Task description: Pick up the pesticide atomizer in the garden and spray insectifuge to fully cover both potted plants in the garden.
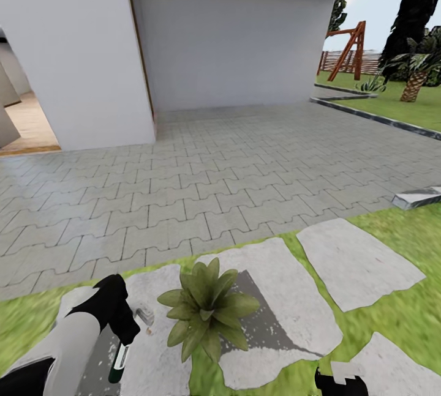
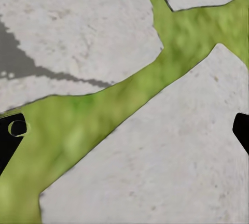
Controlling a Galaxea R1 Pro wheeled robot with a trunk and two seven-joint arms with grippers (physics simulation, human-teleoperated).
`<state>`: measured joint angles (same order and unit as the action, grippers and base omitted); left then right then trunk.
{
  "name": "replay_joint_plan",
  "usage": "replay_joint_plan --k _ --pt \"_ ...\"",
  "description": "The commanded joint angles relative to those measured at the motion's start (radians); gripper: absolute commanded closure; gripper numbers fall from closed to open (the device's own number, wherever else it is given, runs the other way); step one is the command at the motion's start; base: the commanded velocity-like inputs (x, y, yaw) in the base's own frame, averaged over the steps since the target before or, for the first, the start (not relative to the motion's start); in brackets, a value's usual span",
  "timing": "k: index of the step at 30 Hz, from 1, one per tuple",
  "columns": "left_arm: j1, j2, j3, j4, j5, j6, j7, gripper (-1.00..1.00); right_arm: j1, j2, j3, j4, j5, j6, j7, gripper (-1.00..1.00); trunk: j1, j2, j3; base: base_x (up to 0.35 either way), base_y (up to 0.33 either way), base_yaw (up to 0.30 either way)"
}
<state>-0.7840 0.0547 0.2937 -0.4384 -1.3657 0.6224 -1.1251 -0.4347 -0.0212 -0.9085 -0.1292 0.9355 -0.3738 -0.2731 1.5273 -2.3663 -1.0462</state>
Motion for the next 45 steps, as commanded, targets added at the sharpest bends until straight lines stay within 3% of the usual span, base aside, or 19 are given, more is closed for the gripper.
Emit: replay_joint_plan --k 1,10,25,29,30,45 --pt "0.000 -0.001 0.007 -0.001 -0.007 0.006 -0.004 1.00 -0.001 0.000 -0.007 0.002 0.010 -0.004 -0.005 -1.00 0.000 -0.001 -0.003 0.000 0.000 0.000" --pt "0.000 -0.001 0.007 -0.004 -0.007 0.007 -0.004 1.00 -0.001 0.000 -0.007 0.002 0.011 -0.004 -0.006 -1.00 0.000 -0.001 -0.009 0.000 0.000 -0.002" --pt "0.017 0.012 0.007 -0.002 -0.009 0.005 -0.001 1.00 -0.001 -0.002 -0.007 0.000 0.012 -0.004 -0.006 -1.00 0.000 -0.001 -0.009 0.000 0.067 -0.154" --pt "0.067 0.024 0.006 -0.002 -0.007 -0.003 0.064 1.00 -0.001 -0.003 -0.007 0.000 0.012 -0.004 -0.006 -1.00 0.000 -0.001 -0.009 0.000 0.080 -0.001" --pt "0.080 0.028 0.007 -0.001 -0.007 -0.034 0.087 1.00 -0.001 -0.003 -0.007 0.000 0.012 -0.004 -0.006 -1.00 0.000 -0.001 -0.009 0.000 0.008 0.000" --pt "0.072 0.017 0.012 -0.001 0.001 -0.049 0.076 1.00 -0.001 -0.002 -0.007 0.001 0.012 -0.004 -0.006 -1.00 0.000 -0.001 -0.009 0.010 0.016 0.000"
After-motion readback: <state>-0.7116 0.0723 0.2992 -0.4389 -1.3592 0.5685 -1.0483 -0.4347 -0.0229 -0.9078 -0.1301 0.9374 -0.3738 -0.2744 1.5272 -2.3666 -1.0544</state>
